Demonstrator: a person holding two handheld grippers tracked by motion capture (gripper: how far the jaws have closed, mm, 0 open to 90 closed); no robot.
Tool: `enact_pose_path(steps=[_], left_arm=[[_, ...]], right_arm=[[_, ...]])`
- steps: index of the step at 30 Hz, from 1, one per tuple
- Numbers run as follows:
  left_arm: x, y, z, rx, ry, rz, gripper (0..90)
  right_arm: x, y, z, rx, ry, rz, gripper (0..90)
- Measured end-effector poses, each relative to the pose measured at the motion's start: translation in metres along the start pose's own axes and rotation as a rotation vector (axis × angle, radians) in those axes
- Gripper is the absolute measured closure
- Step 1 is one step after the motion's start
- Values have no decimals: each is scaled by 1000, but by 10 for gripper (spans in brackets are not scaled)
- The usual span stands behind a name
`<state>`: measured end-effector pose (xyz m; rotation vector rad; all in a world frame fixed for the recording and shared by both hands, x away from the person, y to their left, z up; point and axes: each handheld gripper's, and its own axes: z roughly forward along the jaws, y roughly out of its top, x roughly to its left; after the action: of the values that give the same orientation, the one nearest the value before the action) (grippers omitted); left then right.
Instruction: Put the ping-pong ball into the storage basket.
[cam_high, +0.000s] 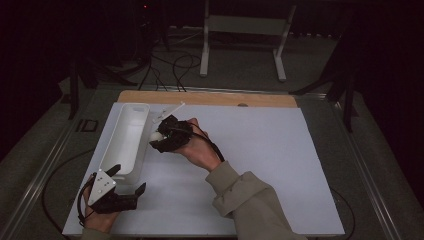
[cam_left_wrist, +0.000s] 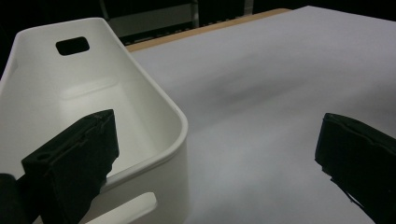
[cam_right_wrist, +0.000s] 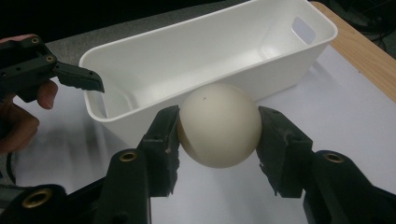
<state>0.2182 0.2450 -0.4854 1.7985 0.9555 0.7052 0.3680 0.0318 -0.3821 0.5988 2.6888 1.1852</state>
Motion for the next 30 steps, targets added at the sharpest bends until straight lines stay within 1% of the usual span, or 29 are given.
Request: enact_pose_path(steps=[19,26,30], left_arm=[[0,0,0,-5,-2,-1,0],[0,0,0,-6,-3,-3,0],[0,0,0,-5,-3,-3,0]], right_arm=[[9,11,10,2,12,-16,507],[10,15,13,1,16,-26,508],[9,16,14,-6,22,-17,507]])
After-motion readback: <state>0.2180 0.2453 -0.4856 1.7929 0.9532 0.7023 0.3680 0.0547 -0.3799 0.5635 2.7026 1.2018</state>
